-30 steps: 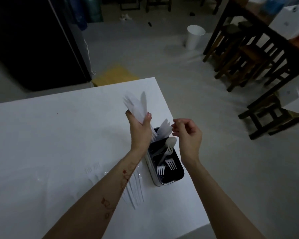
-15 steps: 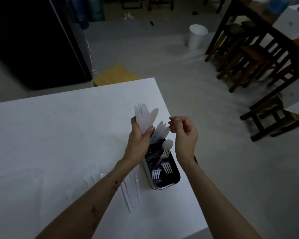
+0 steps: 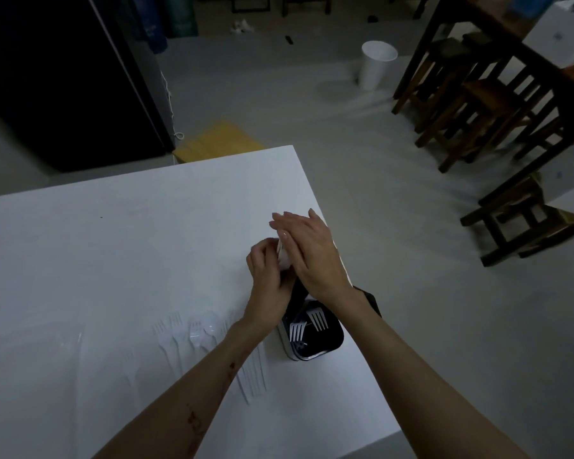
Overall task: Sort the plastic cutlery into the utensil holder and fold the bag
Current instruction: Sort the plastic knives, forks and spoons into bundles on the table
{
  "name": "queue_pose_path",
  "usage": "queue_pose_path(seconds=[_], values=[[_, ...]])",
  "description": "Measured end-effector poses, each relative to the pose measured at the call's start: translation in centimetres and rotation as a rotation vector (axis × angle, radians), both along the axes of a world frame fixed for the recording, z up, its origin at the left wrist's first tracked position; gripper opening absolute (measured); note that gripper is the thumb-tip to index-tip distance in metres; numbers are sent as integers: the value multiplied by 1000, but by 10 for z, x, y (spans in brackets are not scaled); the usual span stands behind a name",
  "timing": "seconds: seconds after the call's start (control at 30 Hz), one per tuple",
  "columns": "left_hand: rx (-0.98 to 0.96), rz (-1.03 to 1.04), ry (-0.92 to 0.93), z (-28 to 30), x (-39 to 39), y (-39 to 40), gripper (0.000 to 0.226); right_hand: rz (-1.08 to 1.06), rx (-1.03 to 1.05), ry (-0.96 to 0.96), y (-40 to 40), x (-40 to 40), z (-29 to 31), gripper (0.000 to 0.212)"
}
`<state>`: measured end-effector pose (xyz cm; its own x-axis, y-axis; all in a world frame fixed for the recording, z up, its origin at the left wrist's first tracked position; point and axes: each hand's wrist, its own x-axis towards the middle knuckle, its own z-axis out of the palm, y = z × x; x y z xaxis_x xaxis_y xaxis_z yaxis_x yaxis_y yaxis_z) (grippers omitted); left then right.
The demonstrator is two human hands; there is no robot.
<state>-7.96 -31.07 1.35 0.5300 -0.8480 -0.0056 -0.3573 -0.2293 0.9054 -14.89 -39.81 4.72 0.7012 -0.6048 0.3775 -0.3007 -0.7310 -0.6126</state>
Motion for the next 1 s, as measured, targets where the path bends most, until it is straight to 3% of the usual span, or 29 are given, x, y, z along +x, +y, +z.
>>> queue_pose_path(seconds=[0.17, 0.33, 0.4, 0.5, 0.6, 0.7, 0.8, 0.9, 1.0], values=[[31, -100, 109, -13, 8, 13, 75, -24, -132, 207, 1, 3, -4, 47], [67, -167, 180, -3, 18, 32, 70, -55, -105, 273, 5, 5, 2, 54], [104, -168, 140, 1, 23, 43, 63, -95, -143, 220, 12, 8, 6, 51], [106, -48, 119, -1, 31, 67, 52, -132, -200, -38, 38, 20, 13, 39], [55, 172, 201, -14, 40, 108, 39, 6, -159, -155, 84, 34, 6, 33], [81, 403, 167, -33, 49, 158, 32, 166, -68, 43, 132, 39, -29, 41], [182, 551, 59, -51, 61, 203, 24, 177, 47, 230, 171, 38, -67, 28], [333, 636, -27, -66, 78, 236, 22, 121, 119, 431, 201, 41, -88, 14], [442, 609, -28, -74, 89, 254, 31, -35, 273, 574, 223, 46, -100, 25]])
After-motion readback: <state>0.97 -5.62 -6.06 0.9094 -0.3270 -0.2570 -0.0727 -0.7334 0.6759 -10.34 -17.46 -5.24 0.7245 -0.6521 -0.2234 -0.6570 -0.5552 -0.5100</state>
